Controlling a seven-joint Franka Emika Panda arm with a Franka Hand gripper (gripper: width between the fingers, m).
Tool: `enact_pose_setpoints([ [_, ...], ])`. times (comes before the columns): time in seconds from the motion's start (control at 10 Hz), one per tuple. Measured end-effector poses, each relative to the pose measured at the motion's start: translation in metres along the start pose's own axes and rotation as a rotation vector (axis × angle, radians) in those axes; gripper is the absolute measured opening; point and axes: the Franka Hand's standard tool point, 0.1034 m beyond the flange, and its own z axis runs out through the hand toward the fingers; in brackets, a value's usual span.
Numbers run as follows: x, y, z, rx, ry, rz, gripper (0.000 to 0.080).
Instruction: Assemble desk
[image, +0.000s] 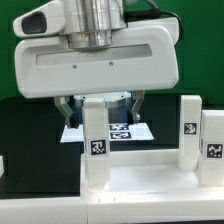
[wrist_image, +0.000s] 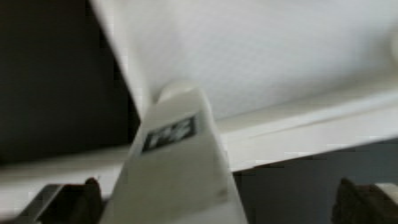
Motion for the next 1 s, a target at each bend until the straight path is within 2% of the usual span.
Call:
enact_pose_setpoints([
  [0.1,-0.0003,0.0006,0.0008,0.0,-0.001,0.063,0.0649],
  [0.3,-0.0006,0.0006,0.0015,0.001,-0.002,0.124,0.0387],
  [0.4,-0.0007,0.0006,0.0019,0.001,-0.003,0.215,0.0387],
  [0.5,-0.001,0.0035,0.0018,-0.004,-0.002,0.283,0.0287],
  [0.7,0.0002,0.0037,0.003,-0.008,0.015,0.56,0.0287],
  [0.9,-0.0024,0.0027,0.0037,0.0,-0.005,0.974,0.0287],
  [1.0,-0.0013,-0.0011,0.0049,0.031,-0.02,1.185,0.0287],
])
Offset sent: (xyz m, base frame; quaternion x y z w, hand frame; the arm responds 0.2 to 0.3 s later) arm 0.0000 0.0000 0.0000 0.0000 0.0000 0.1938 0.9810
